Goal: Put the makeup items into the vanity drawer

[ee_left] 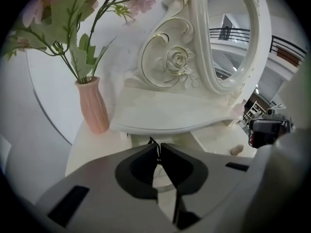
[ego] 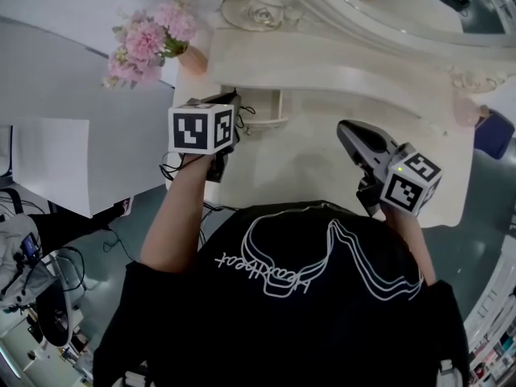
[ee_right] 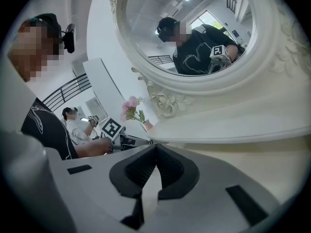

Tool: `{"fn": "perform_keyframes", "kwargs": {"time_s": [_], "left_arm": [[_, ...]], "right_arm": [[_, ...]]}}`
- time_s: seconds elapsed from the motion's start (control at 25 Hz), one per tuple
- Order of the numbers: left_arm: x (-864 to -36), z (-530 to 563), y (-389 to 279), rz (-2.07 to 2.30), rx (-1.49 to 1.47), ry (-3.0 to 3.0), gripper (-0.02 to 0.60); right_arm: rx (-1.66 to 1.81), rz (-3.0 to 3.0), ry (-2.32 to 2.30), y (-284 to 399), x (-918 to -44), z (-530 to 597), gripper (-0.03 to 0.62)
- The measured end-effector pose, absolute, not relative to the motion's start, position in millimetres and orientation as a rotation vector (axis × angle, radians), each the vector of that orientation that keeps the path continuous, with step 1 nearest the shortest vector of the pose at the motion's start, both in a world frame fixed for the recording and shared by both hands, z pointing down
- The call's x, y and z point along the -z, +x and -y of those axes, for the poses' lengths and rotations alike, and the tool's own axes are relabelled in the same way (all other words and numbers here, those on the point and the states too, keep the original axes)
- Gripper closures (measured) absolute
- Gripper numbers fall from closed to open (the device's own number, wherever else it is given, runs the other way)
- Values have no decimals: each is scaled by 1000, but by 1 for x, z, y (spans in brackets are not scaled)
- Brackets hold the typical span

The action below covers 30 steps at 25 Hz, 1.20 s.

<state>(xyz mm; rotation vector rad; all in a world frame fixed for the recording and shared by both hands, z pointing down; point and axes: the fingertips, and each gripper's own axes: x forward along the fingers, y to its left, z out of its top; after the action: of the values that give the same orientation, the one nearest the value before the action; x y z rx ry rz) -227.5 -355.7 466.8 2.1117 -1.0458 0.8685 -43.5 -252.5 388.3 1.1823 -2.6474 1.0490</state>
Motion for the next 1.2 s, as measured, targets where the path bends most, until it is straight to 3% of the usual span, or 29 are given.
{"fn": "perform_keyframes", "kwargs": {"time_s": [0.72,1.2], "left_arm": [[-447,350,-226,1075,-687,2133,509],[-375,274,-159,926,-427,2378,566]], "right_arm": [[-1048,2714,1167,-38,-384,245,590],[-1004,2768,1143,-9,-358,207,590]]}}
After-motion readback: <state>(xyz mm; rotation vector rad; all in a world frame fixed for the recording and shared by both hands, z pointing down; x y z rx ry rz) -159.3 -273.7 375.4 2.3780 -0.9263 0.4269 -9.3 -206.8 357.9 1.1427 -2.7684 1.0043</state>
